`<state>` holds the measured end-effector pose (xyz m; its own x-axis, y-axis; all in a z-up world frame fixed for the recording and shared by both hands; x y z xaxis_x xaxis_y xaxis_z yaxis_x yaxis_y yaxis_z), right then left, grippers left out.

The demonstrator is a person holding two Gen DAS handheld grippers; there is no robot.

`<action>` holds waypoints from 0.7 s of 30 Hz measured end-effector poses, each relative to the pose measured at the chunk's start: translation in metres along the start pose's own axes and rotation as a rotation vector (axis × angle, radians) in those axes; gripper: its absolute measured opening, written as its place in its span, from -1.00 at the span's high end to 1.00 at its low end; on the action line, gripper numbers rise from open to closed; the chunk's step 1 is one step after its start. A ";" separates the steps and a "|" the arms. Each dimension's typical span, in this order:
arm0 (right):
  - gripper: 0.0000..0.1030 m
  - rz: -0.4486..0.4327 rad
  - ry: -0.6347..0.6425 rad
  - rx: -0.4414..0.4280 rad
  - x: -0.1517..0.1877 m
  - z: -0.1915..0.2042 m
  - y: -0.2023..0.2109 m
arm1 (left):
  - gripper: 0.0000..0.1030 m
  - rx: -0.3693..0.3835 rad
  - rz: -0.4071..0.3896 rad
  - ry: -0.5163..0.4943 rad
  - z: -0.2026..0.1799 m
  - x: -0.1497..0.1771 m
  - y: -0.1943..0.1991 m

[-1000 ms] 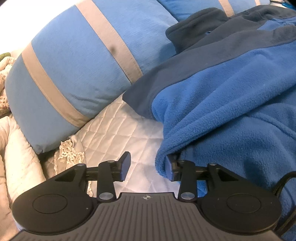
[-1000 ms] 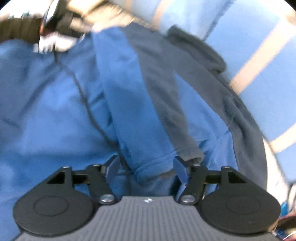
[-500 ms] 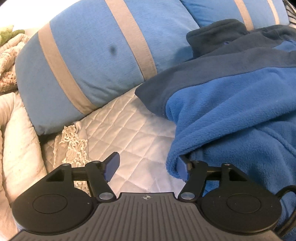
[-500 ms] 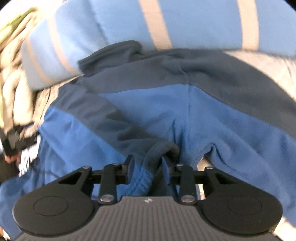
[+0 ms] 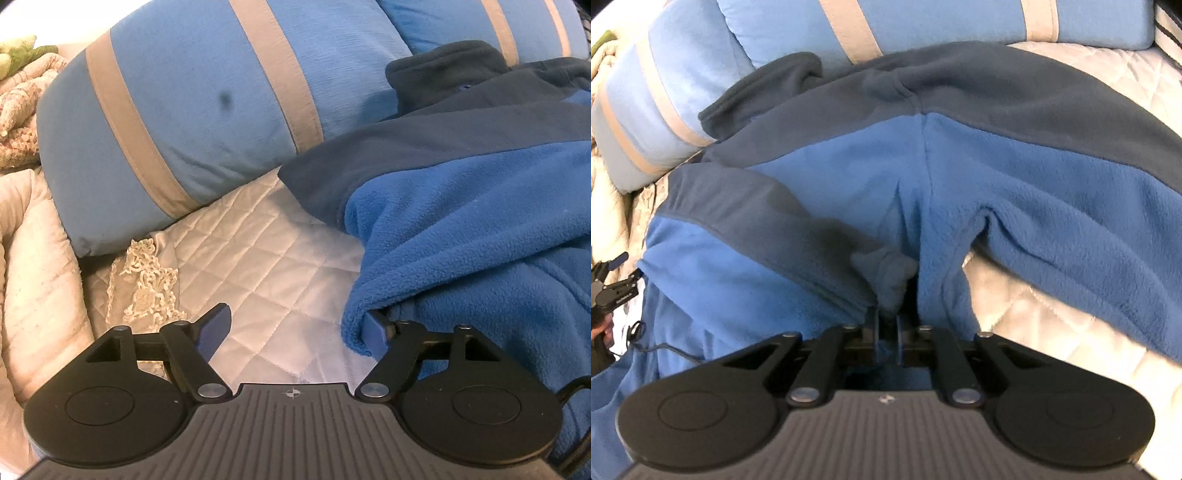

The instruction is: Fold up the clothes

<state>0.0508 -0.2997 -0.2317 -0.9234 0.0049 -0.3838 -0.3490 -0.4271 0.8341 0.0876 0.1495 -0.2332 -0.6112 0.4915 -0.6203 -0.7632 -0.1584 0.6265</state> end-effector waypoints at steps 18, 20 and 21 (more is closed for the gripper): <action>0.84 -0.110 -0.298 -0.056 -0.018 -0.021 0.006 | -0.46 0.000 0.017 0.073 0.001 0.003 0.000; 0.87 -0.113 -0.321 -0.018 -0.010 -0.023 0.004 | -0.46 -0.006 0.020 0.071 0.000 0.003 0.000; 0.87 -0.116 -0.319 -0.005 -0.007 -0.022 0.004 | -0.46 -0.010 0.020 0.063 -0.001 0.003 0.000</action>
<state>0.0596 -0.3210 -0.2339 -0.8815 0.3356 -0.3321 -0.4543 -0.4117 0.7900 0.0859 0.1503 -0.2358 -0.6383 0.4333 -0.6363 -0.7525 -0.1767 0.6345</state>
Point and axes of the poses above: each gripper's, at about its wrist camera, not at the fingertips, and y roughly against the way its jaws point, z to its left, x to its underside, the point moved 6 cm from there along -y, roughly the way its jaws point, and after that the axes turned 1 degree about -z, right-handed, at the moved point
